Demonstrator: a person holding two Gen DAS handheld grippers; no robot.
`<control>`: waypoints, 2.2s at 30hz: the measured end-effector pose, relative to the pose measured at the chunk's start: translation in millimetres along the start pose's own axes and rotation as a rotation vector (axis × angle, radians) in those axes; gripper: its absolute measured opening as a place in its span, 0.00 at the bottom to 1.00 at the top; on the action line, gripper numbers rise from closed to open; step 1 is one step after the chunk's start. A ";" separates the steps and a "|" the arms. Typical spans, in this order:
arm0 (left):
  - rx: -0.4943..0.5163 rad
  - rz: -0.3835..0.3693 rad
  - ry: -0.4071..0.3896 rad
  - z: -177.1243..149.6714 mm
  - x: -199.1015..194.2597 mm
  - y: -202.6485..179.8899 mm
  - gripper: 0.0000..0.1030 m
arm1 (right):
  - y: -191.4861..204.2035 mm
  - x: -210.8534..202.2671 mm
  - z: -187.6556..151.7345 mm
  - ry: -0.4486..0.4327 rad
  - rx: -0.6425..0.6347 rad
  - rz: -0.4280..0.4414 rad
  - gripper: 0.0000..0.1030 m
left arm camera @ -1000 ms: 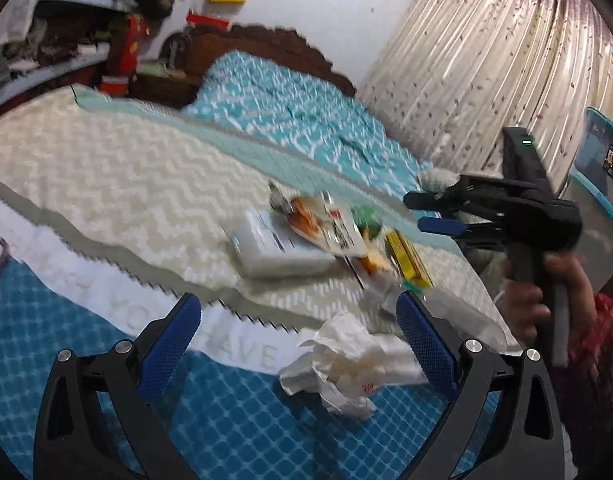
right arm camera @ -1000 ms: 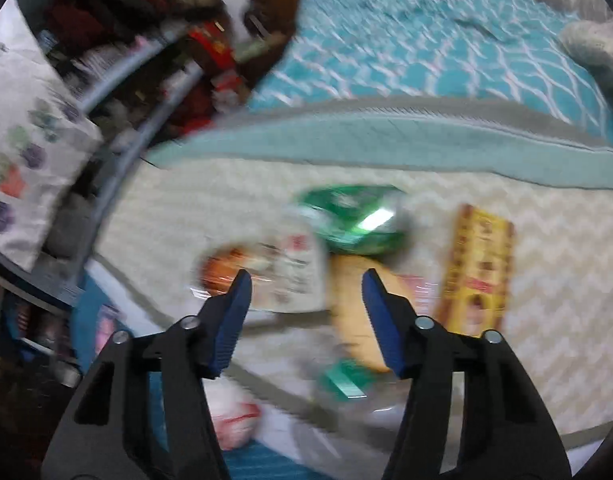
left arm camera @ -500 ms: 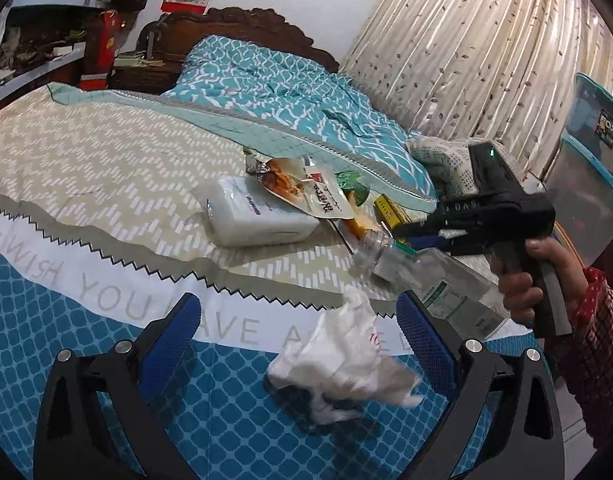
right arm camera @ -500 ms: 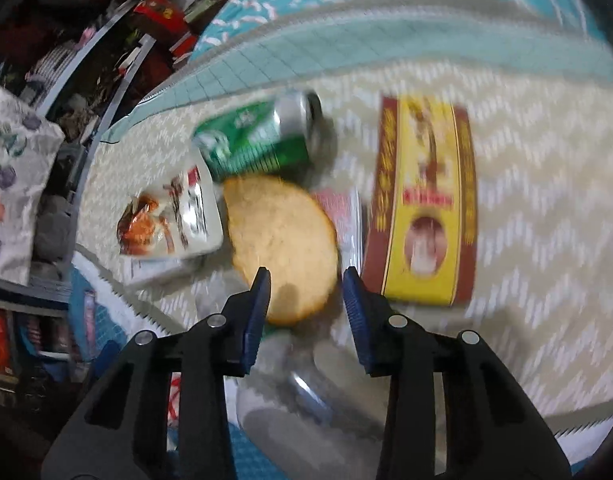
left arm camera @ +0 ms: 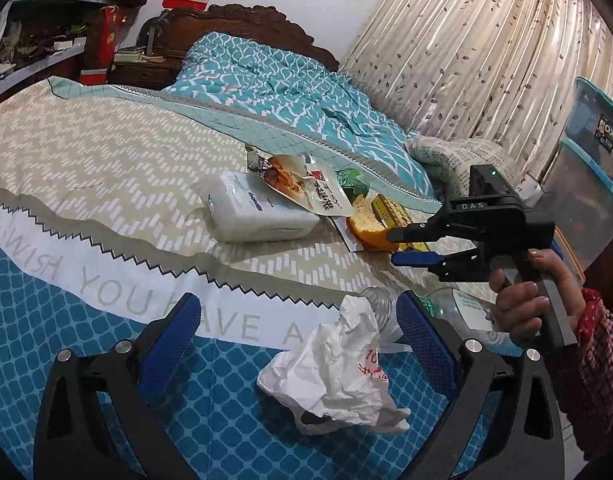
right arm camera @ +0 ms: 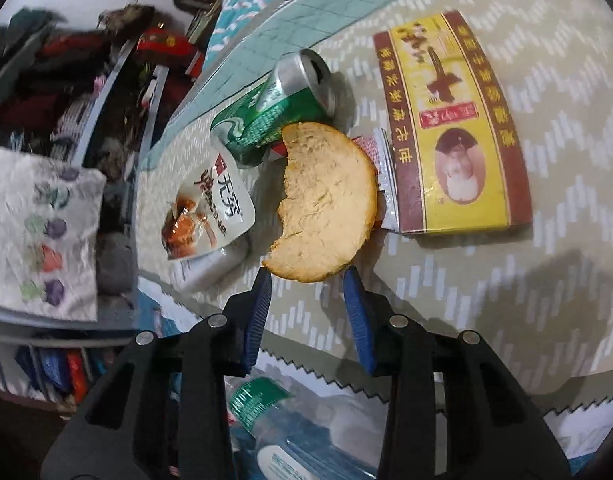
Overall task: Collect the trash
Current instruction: 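Grasp the white bag with the left tool while the right tool grasps the bread slice, then lift the bag and bread and carry both toward the beige bin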
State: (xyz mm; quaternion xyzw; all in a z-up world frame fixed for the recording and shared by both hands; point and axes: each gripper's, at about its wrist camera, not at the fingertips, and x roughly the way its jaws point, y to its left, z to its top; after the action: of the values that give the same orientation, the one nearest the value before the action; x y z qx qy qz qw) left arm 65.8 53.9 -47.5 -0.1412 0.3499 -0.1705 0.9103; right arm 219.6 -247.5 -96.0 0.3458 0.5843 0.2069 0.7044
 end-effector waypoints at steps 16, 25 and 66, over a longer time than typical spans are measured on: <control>0.062 -0.071 0.093 -21.1 -5.2 -13.6 0.90 | -25.0 -4.3 5.7 -0.015 0.226 0.093 0.40; 0.060 -0.112 0.158 -22.8 4.6 -8.4 0.38 | -9.8 -19.3 -4.9 -0.077 0.096 0.042 0.13; 0.129 -0.116 0.082 39.8 0.3 -55.4 0.37 | 13.1 -37.6 -5.7 0.026 -0.291 -0.128 0.08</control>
State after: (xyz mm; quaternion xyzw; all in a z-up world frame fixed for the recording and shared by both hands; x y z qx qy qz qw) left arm 81.6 9.2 1.6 -0.0954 0.3662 -0.2509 0.8910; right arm 206.8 -263.4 -61.3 0.1996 0.5780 0.2484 0.7512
